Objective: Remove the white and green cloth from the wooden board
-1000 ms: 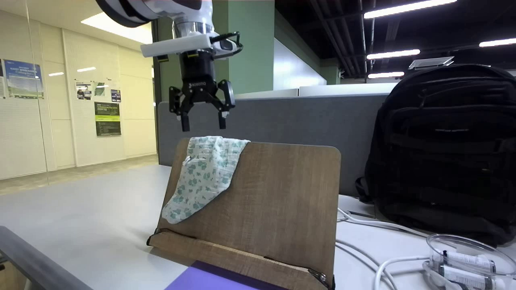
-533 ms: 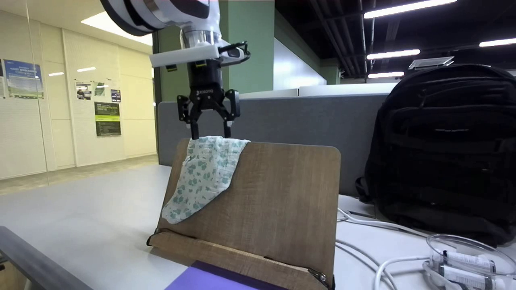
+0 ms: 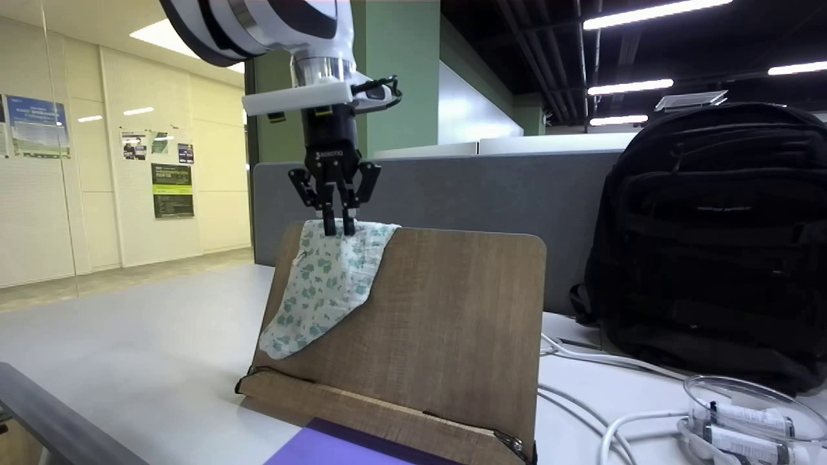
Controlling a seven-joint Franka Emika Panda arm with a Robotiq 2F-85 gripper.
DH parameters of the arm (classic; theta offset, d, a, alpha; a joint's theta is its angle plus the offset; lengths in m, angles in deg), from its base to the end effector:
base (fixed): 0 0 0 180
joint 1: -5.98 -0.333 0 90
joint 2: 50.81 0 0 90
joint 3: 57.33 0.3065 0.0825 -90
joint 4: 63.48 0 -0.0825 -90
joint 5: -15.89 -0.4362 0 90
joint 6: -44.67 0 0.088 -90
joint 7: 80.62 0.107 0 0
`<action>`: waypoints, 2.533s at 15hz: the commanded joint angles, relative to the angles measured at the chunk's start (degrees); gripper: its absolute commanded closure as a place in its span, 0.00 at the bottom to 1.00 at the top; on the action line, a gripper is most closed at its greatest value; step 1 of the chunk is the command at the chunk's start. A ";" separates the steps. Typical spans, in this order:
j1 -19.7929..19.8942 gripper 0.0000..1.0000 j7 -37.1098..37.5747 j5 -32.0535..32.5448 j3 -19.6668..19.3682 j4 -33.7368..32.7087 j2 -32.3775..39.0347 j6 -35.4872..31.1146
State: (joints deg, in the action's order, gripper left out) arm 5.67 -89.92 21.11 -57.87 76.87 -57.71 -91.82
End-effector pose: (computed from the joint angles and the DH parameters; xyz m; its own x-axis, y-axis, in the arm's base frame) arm 0.5121 -0.0029 0.3049 0.9742 0.2222 0.0398 0.2190 -0.9731 0.0723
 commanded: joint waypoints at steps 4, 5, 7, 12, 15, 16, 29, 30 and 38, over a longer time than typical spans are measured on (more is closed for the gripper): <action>-1.26 1.00 -1.81 -0.35 0.96 -0.31 -2.08 -0.41; -1.63 1.00 -1.95 -0.35 1.30 -0.35 -2.52 -0.61; -2.56 1.00 -2.74 -0.41 2.05 -0.63 -3.24 -0.62; -7.73 1.00 -6.95 -1.60 5.81 -2.13 -4.03 -0.11; -11.26 1.00 -9.86 -3.82 8.05 -3.26 -2.81 -0.59; -12.43 1.00 -10.67 -4.62 8.85 -3.50 -2.13 -0.93; -15.46 1.00 -1.38 4.58 14.42 -5.59 13.37 -6.43; -15.66 1.00 -0.19 5.54 14.39 -6.01 14.54 -6.16; -16.85 0.48 6.93 7.59 13.77 -10.11 19.36 -2.12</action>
State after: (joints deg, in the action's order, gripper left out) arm -10.52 -87.65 27.20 -43.59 69.27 -38.92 -97.17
